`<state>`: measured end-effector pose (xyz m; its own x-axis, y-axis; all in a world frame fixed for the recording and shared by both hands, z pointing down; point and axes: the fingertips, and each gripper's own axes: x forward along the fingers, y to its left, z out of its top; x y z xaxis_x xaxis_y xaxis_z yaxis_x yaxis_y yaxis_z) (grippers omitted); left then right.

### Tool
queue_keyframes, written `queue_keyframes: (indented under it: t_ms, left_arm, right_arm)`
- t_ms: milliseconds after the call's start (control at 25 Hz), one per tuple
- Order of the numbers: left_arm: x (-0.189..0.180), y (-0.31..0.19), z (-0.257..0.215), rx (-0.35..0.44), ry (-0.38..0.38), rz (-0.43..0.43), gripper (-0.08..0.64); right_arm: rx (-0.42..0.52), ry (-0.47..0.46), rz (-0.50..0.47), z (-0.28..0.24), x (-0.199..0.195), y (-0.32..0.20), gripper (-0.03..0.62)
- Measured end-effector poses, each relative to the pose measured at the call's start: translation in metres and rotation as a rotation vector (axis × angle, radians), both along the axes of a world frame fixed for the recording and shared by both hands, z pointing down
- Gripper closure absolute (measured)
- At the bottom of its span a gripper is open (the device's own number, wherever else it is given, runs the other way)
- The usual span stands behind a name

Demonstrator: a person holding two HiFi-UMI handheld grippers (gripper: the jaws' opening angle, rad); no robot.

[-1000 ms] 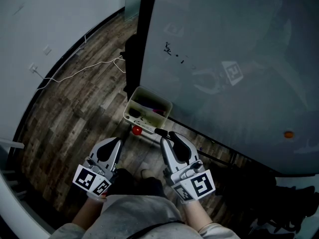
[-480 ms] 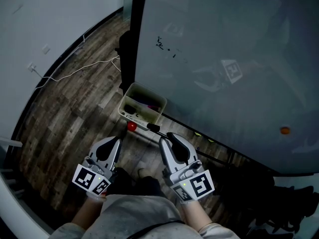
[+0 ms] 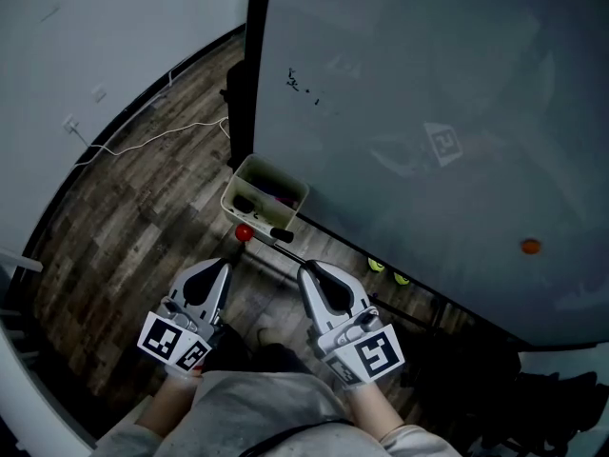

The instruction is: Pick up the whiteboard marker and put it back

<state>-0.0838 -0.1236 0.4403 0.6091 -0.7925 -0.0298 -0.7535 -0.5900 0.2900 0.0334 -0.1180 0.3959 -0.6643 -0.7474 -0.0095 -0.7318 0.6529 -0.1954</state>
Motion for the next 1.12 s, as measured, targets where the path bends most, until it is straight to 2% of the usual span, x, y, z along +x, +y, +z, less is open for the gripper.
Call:
queue_keyframes:
  t_ms: [120,320,560,1120]
  left_arm:
    - [0.005,0.008,-0.006,0.015,0.005,-0.028,0.545]
    - [0.015,0.020,-0.017,0.033,0.007,-0.041,0.545]
    - [0.023,0.026,-0.027,0.058,0.008,-0.044,0.545]
    - [0.031,0.029,-0.036,0.086,0.016,-0.027,0.545]
  right_arm:
    - [0.028,-0.002,-0.052,-0.007,-0.003,0.006,0.558]
    - [0.051,0.054,-0.116,-0.006,-0.009,0.016,0.569]
    - [0.053,0.098,-0.155,-0.001,-0.014,0.028,0.572]
    - [0.067,0.119,-0.201,-0.003,-0.018,0.039,0.573]
